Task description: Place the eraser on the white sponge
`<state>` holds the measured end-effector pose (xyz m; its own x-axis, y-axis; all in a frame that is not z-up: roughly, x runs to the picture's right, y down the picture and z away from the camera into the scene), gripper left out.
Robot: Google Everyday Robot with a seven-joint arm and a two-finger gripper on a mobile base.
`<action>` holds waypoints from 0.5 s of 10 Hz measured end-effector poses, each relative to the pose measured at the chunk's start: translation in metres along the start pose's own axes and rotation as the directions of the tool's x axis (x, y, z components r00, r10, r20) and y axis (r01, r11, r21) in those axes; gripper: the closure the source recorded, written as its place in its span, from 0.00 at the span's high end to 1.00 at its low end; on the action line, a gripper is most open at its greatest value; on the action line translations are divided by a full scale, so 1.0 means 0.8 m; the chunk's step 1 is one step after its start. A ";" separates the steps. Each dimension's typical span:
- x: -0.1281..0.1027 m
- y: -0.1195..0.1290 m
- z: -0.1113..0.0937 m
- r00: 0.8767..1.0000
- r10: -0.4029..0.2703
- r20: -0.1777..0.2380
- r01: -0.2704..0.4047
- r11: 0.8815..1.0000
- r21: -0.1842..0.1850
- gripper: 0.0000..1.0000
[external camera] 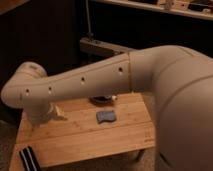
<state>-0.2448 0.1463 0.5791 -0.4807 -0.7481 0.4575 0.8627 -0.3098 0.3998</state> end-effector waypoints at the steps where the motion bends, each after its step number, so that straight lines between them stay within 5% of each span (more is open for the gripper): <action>1: -0.001 -0.013 0.002 1.000 -0.015 -0.024 0.016 0.999 0.049 0.80; 3: -0.001 -0.056 0.002 0.994 -0.090 -0.055 0.095 0.991 0.092 0.80; 5: -0.003 -0.113 0.004 0.982 -0.170 -0.078 0.176 0.982 0.076 0.80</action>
<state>-0.3223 0.1778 0.5447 -0.6062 -0.7283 0.3194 0.7505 -0.3910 0.5328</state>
